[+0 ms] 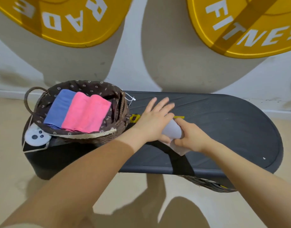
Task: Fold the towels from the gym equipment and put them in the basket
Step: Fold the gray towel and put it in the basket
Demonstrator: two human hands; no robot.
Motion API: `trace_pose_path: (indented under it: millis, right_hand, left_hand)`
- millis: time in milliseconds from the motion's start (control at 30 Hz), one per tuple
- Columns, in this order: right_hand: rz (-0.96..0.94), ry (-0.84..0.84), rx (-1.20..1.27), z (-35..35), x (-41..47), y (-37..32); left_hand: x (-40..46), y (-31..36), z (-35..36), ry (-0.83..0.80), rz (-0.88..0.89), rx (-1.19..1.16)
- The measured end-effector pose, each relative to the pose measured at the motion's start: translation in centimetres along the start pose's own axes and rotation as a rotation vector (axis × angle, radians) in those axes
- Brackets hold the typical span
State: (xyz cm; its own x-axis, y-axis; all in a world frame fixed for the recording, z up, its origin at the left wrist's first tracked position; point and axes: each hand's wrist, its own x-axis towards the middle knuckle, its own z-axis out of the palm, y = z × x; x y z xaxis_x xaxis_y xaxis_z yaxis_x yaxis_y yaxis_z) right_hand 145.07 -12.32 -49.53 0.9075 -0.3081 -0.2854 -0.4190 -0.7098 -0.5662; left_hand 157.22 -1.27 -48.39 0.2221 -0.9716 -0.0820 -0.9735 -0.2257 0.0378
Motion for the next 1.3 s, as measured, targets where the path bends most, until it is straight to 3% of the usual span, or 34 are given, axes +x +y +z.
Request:
trace_pose_path:
  millis: [167, 233, 300, 500, 633, 733, 833, 1067, 1200, 1300]
  right_hand:
    - [-0.124, -0.1, -0.257, -3.3, 0.7, -7.0]
    - [-0.139, -0.139, -0.244, -4.4, 1.4, -10.1]
    - [-0.153, -0.145, -0.156, -5.9, 2.4, -12.8]
    - [-0.158, -0.266, 0.469, -8.2, 6.7, -18.1]
    - [-0.171, -0.282, 0.512, -6.6, 11.3, -19.8]
    - [-0.194, -0.268, 0.382, -4.7, 15.3, -21.1]
    - [-0.19, -0.361, 0.15, -2.0, 18.7, -21.7]
    - [-0.213, -0.578, -0.124, 2.1, 23.3, -20.3]
    - [-0.263, -0.669, -0.361, 3.2, 24.2, -19.4]
    - [-0.392, -0.623, -0.591, 3.1, 24.0, -19.8]
  left_hand:
    - [-4.0, -3.6, -4.8, -0.033, -0.01, 0.003]
    - [-6.4, -5.6, -5.6, -0.021, -0.091, -0.136]
    - [-8.7, -7.6, -6.3, 0.073, -0.179, -0.316]
    - [-12.4, -12.6, -7.6, 0.322, -0.436, -0.724]
    - [-12.7, -14.5, -5.9, 0.383, -0.632, -0.825]
    - [-12.2, -16.1, -3.9, 0.325, -0.802, -0.884]
    - [-12.1, -17.1, -1.6, 0.162, -0.916, -0.825]
    - [-11.8, -16.6, 1.0, -0.042, -0.874, -0.705]
    - [-11.7, -16.3, 1.3, 0.022, -0.903, -0.72]
    - [-11.7, -16.9, 1.3, 0.028, -0.914, -0.597]
